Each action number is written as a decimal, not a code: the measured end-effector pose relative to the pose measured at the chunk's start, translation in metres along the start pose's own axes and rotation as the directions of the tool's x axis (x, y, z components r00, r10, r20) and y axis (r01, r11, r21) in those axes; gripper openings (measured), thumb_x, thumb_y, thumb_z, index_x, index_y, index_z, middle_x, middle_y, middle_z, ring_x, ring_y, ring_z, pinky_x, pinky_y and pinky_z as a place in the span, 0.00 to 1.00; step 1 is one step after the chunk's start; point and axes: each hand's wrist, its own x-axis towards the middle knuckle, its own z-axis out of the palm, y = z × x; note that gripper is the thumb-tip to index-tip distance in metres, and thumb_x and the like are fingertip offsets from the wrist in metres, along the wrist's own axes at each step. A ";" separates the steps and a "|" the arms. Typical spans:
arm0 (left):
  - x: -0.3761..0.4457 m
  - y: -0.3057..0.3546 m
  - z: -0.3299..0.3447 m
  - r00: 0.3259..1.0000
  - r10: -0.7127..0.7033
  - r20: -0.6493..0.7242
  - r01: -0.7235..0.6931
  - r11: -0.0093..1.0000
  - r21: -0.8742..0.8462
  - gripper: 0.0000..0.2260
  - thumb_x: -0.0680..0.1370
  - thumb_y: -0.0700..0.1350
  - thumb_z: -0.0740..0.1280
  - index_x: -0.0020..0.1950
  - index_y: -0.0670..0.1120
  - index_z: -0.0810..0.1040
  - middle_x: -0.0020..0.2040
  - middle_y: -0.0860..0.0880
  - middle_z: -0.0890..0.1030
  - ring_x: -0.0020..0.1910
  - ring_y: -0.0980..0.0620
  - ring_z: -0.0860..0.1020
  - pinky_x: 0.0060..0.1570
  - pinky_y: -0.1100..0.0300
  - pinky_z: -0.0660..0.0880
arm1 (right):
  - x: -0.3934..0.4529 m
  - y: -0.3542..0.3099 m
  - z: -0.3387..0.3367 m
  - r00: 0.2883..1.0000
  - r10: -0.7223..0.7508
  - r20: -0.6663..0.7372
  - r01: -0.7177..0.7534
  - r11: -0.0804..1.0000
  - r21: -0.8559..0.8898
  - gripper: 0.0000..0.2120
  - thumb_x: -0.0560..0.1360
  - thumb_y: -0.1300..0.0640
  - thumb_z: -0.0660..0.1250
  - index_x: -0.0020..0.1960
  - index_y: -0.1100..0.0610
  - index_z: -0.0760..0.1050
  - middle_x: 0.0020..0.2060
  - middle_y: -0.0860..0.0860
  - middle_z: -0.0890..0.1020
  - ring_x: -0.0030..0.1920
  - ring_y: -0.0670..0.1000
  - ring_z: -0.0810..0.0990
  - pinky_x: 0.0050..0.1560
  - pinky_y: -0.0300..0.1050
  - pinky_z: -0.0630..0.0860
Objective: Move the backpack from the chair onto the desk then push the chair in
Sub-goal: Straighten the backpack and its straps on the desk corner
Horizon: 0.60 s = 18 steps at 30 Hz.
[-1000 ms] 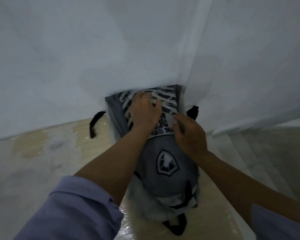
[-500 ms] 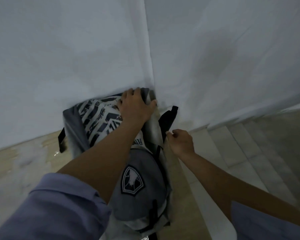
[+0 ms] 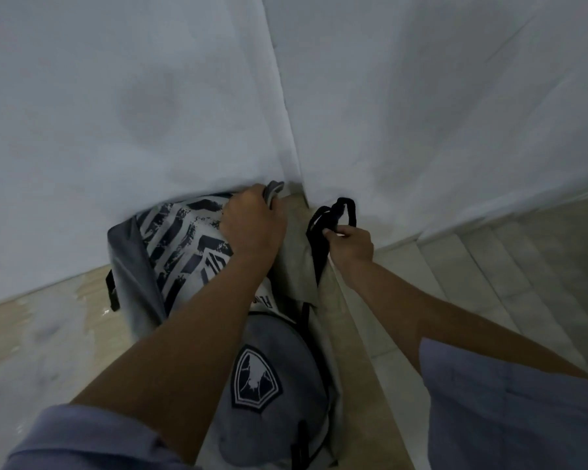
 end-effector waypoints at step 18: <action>-0.013 -0.026 -0.046 0.986 0.108 -0.131 -0.138 0.959 -0.246 0.09 0.80 0.48 0.67 0.43 0.45 0.82 0.34 0.52 0.78 0.33 0.52 0.74 0.34 0.59 0.64 | -0.002 -0.074 0.069 0.924 0.075 0.375 -0.073 0.997 -0.020 0.33 0.75 0.37 0.50 0.73 0.54 0.70 0.71 0.57 0.75 0.66 0.59 0.75 0.70 0.57 0.72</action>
